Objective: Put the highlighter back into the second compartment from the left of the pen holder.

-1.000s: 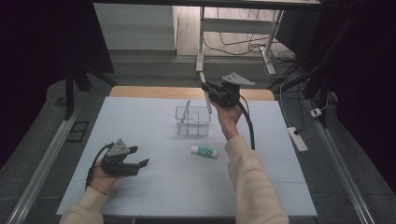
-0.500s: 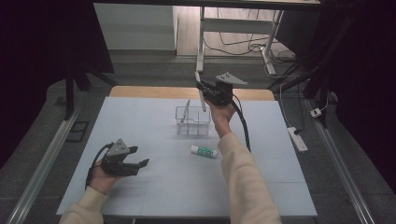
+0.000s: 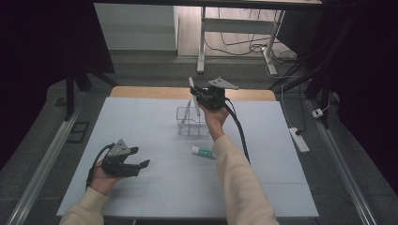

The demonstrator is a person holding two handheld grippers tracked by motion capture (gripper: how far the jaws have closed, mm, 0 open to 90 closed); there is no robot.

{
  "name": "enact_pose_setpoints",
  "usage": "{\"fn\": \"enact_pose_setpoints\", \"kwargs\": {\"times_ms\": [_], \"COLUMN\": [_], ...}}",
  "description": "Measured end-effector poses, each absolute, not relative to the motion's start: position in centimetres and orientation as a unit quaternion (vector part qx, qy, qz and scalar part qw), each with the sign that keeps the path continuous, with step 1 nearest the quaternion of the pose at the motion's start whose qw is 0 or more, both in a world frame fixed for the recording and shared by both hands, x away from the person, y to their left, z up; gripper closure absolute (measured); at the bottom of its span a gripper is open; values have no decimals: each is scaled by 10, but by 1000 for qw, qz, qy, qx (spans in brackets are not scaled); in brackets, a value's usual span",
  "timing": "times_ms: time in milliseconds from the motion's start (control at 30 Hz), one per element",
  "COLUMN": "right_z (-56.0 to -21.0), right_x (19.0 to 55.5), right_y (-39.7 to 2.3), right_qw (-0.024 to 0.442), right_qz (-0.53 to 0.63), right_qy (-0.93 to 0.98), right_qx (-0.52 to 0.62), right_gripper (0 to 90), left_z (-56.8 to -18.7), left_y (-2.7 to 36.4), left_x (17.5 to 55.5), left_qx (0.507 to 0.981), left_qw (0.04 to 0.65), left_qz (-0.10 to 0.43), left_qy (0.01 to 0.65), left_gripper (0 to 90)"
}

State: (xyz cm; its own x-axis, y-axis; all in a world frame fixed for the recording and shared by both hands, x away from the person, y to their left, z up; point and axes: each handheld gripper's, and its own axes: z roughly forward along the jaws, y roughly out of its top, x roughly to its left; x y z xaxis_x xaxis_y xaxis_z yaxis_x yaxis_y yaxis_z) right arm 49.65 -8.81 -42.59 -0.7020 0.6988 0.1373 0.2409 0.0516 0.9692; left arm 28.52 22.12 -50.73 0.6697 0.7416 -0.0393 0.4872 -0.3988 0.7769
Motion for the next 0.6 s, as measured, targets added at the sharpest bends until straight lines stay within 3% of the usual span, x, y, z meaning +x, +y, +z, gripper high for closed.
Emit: {"fn": "enact_pose_setpoints", "kwargs": {"times_ms": [333, 600], "right_z": [-432, -434], "right_x": [495, 493], "right_y": [-84, -92], "right_qw": [186, 193], "right_qz": [602, 582], "right_qy": [697, 709], "right_qx": [344, 349], "right_gripper": [765, 586], "left_z": [-507, -507], "left_y": [222, 222], "left_x": [285, 285], "left_qx": [821, 821], "left_qw": [400, 400], "left_qz": [159, 159], "left_qy": [374, 374], "left_gripper": [299, 299]}}
